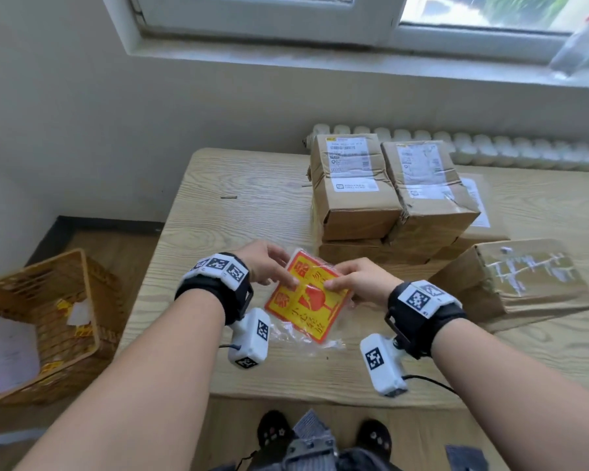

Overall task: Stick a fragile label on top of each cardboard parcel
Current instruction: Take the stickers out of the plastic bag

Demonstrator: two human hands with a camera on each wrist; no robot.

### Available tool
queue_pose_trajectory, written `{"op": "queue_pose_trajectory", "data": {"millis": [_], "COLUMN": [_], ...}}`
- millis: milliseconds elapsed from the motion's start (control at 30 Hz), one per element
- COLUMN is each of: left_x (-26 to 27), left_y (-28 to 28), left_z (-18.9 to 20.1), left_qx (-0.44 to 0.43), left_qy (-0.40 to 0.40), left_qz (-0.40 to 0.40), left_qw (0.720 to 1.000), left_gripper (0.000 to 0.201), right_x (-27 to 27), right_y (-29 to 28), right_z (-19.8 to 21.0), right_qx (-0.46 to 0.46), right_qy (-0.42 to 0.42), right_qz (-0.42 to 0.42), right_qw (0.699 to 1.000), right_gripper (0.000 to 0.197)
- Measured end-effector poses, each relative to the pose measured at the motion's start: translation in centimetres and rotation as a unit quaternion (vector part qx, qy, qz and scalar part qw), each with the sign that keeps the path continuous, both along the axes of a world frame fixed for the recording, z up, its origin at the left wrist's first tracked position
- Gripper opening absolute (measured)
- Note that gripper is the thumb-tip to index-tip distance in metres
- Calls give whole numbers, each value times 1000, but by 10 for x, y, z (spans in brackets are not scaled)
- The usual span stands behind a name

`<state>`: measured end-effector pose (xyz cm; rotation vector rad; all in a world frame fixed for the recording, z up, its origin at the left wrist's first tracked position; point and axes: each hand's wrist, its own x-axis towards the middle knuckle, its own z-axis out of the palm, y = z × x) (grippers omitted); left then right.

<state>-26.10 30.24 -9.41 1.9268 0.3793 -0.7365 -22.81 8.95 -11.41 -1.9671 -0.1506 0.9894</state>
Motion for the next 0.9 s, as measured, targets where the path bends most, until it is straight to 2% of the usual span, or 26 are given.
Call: {"op": "queue_pose_trajectory", "data": {"millis": [67, 133, 233, 300, 367, 500, 633, 733, 767, 800, 833, 867, 900], "left_x": [-2, -3, -8, -12, -17, -23, -29, -32, -32, -32, -31, -30, -29], "left_y": [-12, -17, -13, -9, -3, 6, 6, 3, 1, 0, 0, -1, -1], "left_z": [2, -3, -11, -15, -18, -25, -32, -35, -35, -34, -34, -33, -33], "left_qx": [-8, -31, -61, -95, -133, -149, -145, -157, -166, -172, -175, -175, -174], "left_qy": [12, 25, 23, 30, 35, 24, 30, 42, 45, 46, 46, 44, 45], "left_qz": [-21, -17, 56, 128, 213, 337, 359, 357, 356, 354, 354, 353, 353], "left_qw": [1000, 999, 996, 987, 967, 929, 922, 920, 918, 918, 918, 918, 918], "left_gripper": [14, 16, 18, 16, 18, 21, 26, 26, 26, 26, 27, 27, 27], "right_x": [0, -1, -7, -10, -11, -9, -8, -8, -8, -7, -6, -6, -8], "right_y": [-4, -12, -21, -27, -30, -35, -28, -17, -14, -13, -14, -15, -15], "right_z": [3, 3, 0, -7, -12, -8, 1, 11, 11, 10, 6, 6, 9], "right_qx": [15, 17, 2, -14, -11, 30, 96, 149, 134, 82, 3, -65, -86], "right_qy": [-27, -42, -28, -7, 11, 22, 85, 165, 139, 66, -48, -171, -267], "right_qz": [-23, -30, 0, 11, -27, -161, -190, -268, -282, -279, -261, -246, -242], "right_qw": [999, 998, 1000, 1000, 1000, 986, 973, 937, 940, 954, 964, 952, 929], "right_gripper": [6, 20, 49, 56, 49, 7, 12, 15, 14, 14, 16, 16, 13]}}
